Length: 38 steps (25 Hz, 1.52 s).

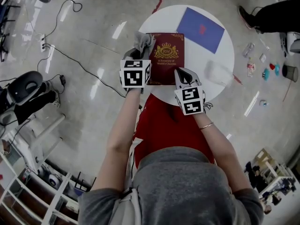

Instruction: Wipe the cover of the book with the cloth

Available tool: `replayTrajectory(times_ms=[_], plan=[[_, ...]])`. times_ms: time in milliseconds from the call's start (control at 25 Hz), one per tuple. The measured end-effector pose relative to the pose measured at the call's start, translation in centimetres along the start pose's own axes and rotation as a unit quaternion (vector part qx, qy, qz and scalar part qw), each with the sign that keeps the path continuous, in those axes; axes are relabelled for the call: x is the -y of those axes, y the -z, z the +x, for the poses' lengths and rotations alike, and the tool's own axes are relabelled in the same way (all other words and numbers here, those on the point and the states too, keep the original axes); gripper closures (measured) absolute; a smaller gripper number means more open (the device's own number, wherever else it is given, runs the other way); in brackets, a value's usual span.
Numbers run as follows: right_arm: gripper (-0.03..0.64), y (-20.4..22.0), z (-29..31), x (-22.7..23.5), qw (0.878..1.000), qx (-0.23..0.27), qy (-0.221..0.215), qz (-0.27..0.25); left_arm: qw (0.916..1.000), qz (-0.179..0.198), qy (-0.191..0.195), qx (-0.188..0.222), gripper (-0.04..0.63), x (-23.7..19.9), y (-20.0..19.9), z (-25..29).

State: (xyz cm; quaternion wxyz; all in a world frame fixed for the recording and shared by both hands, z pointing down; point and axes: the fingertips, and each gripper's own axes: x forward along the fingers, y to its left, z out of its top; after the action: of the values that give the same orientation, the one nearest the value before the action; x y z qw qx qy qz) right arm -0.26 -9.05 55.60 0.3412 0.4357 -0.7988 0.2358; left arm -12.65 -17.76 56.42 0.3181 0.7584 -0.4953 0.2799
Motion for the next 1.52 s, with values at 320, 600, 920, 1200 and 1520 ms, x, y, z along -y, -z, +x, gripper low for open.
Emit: replayTrajectory(times_ms=[320,600,920,1200,1520], plan=[[0.588,0.1,-0.8,0.3,1.000,0.010,0.006,0.008,0.9994,-0.020,-0.029,0.004,0.571,-1.5,1.3,-2.9],[0.588,0.5,-2.7,1.1,0.999,0.024,0.017,0.022,0.9998,-0.006,0.011,0.016,0.571,3.1,0.9,-4.0],[0.588,1.4,-5.2,3.1,0.997,0.032,0.046,0.054,0.9950,0.046,0.089,-0.002,0.571,11.6,0.9,-1.9],[0.588,2.6,-6.1,4.1,0.995,0.028,0.056,0.071,0.9895,0.072,0.122,-0.030,0.571,15.7,2.1,0.2],[0.588,2.4,-4.8,2.6,0.998,0.017,0.034,0.053,0.9921,0.069,0.099,-0.036,0.571,14.0,3.4,0.1]])
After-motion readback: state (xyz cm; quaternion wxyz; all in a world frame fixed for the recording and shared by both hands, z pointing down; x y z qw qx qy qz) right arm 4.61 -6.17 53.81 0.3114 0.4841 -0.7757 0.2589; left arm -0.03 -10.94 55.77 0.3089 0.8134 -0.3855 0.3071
